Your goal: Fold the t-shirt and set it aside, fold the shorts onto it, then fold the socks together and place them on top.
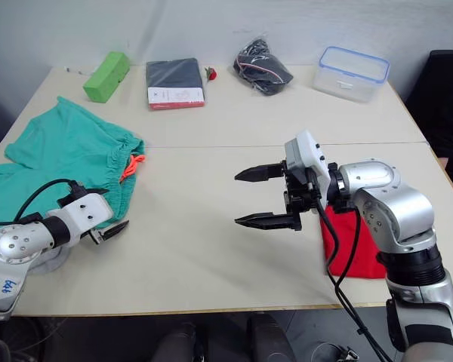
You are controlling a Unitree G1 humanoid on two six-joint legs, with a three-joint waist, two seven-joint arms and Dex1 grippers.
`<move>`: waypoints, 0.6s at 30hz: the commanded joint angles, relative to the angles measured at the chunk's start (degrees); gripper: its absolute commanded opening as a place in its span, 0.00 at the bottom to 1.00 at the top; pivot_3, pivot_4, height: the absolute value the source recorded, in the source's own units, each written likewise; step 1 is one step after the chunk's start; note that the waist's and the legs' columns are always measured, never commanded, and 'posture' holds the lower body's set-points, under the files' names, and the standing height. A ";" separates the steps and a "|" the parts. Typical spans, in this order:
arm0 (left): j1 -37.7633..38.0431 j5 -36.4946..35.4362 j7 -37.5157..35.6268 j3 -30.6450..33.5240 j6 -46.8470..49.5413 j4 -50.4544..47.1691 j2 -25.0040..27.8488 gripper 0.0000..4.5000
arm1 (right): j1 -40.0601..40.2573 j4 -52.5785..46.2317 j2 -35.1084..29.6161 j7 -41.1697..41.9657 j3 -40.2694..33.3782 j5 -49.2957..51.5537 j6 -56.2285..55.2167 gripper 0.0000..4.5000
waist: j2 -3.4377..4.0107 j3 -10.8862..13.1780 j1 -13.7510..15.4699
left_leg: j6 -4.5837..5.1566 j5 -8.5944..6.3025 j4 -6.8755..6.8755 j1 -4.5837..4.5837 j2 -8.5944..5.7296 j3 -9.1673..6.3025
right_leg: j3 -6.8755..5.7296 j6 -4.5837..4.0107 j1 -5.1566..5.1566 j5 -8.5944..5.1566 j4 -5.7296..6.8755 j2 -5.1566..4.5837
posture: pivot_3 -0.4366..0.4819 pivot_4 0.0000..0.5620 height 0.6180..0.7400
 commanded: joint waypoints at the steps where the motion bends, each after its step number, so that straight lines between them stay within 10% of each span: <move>1: 0.18 -1.35 -3.23 -1.13 4.31 0.94 0.66 0.74 | 0.16 -2.36 -0.82 -1.63 -2.50 1.28 0.33 1.00 | 0.00 0.00 -0.19 | -0.01 0.01 0.01 0.01 0.00 0.00 | 0.00 0.00 0.00 0.00 0.01 0.00 | 0.48 0.27 1.00; 11: -4.46 -1.66 -3.07 -1.79 4.57 6.35 -0.50 0.03 | 1.18 -4.06 -1.12 -4.03 -3.00 1.25 0.42 1.00 | 0.00 0.00 -0.98 | -0.02 0.02 0.02 0.10 0.00 -0.02 | 0.01 0.00 0.06 0.00 0.11 0.01 | 0.48 0.27 1.00; 18: -25.04 1.69 -8.37 -13.30 -6.46 21.93 -4.89 0.01 | 2.85 -5.81 -2.35 -5.37 -3.27 1.12 0.72 1.00 | -0.02 0.00 0.48 | -0.08 0.05 0.17 0.02 -0.04 -0.03 | -0.03 0.00 0.04 0.00 0.11 0.01 | 0.48 0.27 1.00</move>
